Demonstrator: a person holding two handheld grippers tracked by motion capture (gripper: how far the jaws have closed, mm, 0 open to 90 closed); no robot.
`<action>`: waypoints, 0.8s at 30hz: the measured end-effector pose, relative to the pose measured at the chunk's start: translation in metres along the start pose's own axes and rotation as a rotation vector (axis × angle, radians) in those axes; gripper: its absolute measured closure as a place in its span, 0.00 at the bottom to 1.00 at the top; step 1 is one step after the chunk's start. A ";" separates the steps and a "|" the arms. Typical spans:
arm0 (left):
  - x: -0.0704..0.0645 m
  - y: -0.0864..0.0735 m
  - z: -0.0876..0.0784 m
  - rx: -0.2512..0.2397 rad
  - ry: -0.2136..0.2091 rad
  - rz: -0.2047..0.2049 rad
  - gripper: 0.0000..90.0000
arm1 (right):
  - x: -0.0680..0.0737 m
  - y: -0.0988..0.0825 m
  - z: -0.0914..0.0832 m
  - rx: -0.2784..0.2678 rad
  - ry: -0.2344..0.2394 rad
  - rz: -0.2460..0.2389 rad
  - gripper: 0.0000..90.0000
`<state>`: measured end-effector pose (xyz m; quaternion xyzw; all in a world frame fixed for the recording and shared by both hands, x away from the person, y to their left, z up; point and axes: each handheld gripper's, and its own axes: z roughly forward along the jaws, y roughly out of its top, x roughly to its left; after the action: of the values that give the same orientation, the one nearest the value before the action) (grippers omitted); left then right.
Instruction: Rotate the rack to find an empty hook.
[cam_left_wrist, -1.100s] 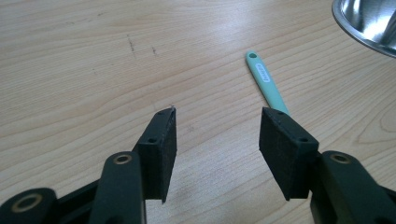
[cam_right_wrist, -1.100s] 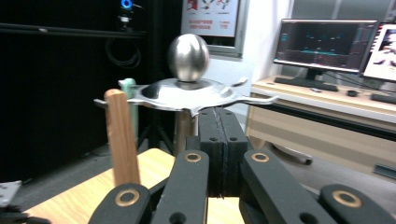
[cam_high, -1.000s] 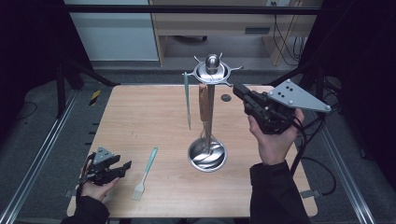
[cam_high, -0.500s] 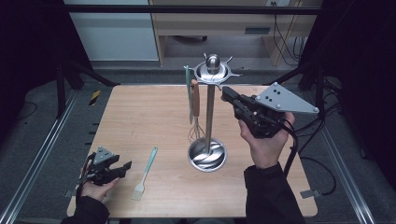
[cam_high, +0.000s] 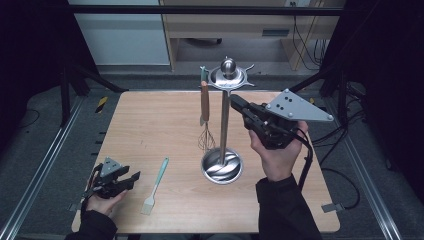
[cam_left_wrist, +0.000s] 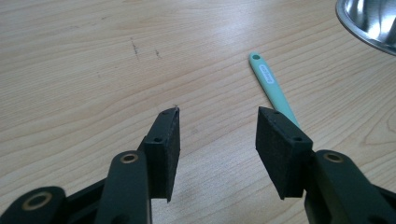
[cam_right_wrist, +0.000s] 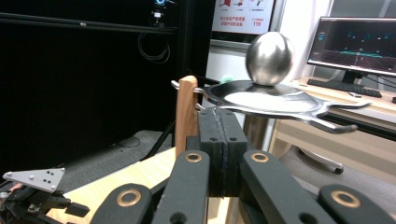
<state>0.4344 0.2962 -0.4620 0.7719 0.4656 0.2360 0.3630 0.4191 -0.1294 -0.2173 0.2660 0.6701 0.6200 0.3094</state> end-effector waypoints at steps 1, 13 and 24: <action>0.000 0.000 0.000 0.001 -0.001 -0.002 0.55 | 0.001 0.000 0.001 -0.001 0.003 -0.001 1.00; 0.001 0.000 0.000 0.010 -0.003 -0.011 0.54 | 0.011 0.001 0.013 0.007 0.031 -0.009 1.00; 0.002 0.000 -0.002 0.006 0.008 -0.024 0.53 | 0.015 -0.001 0.020 0.017 0.037 -0.011 1.00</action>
<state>0.4342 0.2982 -0.4606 0.7663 0.4771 0.2332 0.3617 0.4241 -0.1054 -0.2199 0.2533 0.6827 0.6173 0.2980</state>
